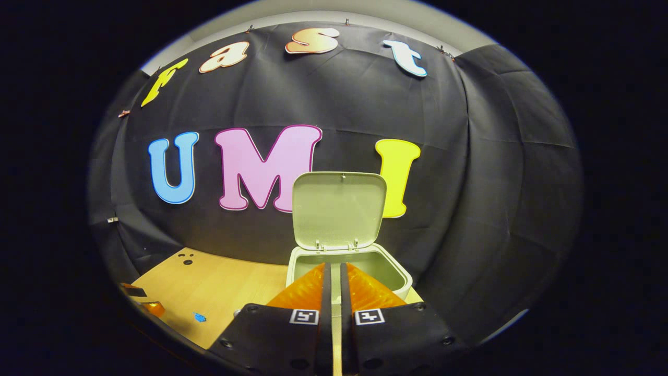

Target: Press the lid of the desktop garbage bin to open it, pick up the crumpled paper on the desktop and throw it into the bin, then pick up the pop can on the desktop and drop it into the bin, and finally close the garbage bin lid.

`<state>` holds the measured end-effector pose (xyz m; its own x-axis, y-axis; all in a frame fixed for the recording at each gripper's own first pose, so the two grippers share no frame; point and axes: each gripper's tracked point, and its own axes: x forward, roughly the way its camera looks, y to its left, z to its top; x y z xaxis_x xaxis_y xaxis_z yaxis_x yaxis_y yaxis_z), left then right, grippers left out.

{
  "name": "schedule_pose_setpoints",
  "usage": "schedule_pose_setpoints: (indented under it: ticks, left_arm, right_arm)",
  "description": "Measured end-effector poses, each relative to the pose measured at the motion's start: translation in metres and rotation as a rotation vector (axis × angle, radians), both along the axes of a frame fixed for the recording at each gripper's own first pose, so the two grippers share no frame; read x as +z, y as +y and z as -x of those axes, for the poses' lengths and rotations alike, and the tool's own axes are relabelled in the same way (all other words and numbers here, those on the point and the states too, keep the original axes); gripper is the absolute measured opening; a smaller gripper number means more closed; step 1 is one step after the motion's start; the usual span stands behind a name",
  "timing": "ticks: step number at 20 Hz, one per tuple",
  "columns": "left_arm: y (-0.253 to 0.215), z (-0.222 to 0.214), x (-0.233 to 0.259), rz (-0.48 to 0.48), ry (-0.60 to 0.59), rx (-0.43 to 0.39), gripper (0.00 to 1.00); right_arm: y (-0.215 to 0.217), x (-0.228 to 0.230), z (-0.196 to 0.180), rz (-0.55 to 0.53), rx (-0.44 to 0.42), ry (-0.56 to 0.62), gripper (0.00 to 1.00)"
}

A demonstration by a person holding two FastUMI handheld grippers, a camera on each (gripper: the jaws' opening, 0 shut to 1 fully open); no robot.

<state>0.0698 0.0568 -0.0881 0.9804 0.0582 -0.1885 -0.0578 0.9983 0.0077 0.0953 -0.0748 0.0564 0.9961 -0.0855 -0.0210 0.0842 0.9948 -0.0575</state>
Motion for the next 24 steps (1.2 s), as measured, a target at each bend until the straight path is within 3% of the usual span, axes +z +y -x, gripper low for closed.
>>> schedule_pose_setpoints:
  ticks: [4, 6, 7, 8, 11, 12, 13, 14, 24]
  left_arm:
    - [0.004, 0.003, 0.006, -0.033, -0.031, -0.023, 0.96]
    - [0.004, 0.002, 0.007, -0.040, -0.038, -0.031, 0.96]
    - [0.004, 0.001, 0.007, -0.042, -0.037, -0.032, 0.96]
    - [0.005, 0.001, 0.006, -0.043, -0.034, -0.032, 0.96]
    - [0.007, -0.005, 0.004, -0.038, -0.026, -0.032, 0.96]
    - [0.007, -0.008, 0.002, -0.037, -0.021, -0.034, 0.96]
    - [0.009, -0.011, 0.000, -0.035, -0.015, -0.034, 0.96]
    - [0.013, -0.016, -0.003, -0.032, -0.005, -0.032, 0.96]
    - [0.041, -0.083, -0.073, 0.004, 0.167, 0.006, 0.96]
  right_arm:
    - [0.005, -0.005, 0.002, 0.000, 0.005, 0.009, 0.14]
    - [0.007, -0.008, 0.002, -0.003, 0.009, 0.014, 0.22]
    - [0.009, -0.009, 0.002, -0.008, 0.011, 0.017, 0.32]
    - [0.010, -0.012, 0.002, -0.012, 0.013, 0.021, 0.33]
    - [0.013, -0.018, 0.001, -0.023, 0.025, 0.028, 0.72]
    - [0.013, -0.019, 0.001, -0.023, 0.024, 0.030, 0.77]
    - [0.012, -0.022, 0.002, -0.022, 0.021, 0.034, 0.95]
    - [0.011, -0.024, 0.004, -0.021, 0.015, 0.036, 0.99]
    - [-0.003, -0.061, 0.023, -0.022, -0.007, 0.131, 1.00]
